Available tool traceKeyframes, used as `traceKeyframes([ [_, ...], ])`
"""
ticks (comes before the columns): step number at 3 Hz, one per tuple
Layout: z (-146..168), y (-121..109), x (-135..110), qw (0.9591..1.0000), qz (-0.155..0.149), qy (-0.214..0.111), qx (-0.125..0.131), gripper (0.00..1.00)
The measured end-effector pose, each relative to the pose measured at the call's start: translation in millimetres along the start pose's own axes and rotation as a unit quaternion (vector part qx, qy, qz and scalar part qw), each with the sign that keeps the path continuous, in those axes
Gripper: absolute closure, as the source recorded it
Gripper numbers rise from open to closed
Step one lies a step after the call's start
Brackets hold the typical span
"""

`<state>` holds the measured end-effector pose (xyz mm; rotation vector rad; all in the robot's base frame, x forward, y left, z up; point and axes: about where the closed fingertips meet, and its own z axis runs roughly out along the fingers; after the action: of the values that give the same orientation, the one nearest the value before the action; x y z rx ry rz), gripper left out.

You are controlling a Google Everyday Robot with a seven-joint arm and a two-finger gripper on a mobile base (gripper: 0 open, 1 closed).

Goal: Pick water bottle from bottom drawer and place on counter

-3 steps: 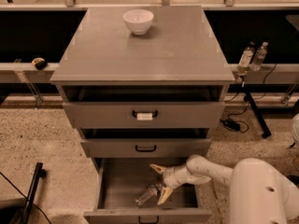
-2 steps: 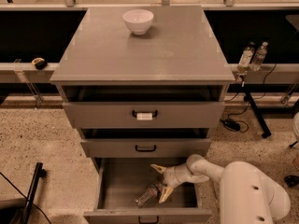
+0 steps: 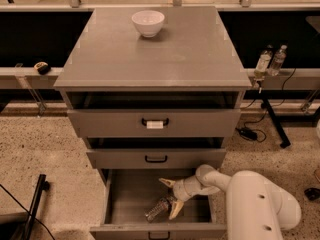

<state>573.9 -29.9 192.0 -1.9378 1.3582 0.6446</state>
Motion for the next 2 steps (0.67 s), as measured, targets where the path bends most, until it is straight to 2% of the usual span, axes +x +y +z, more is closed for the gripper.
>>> traceKeyframes([
  [1,17,10,10,0.9996,0.005,0.006,-0.028,0.00],
  [2,28,19,22,0.9987,0.010,0.011,-0.049,0.19],
])
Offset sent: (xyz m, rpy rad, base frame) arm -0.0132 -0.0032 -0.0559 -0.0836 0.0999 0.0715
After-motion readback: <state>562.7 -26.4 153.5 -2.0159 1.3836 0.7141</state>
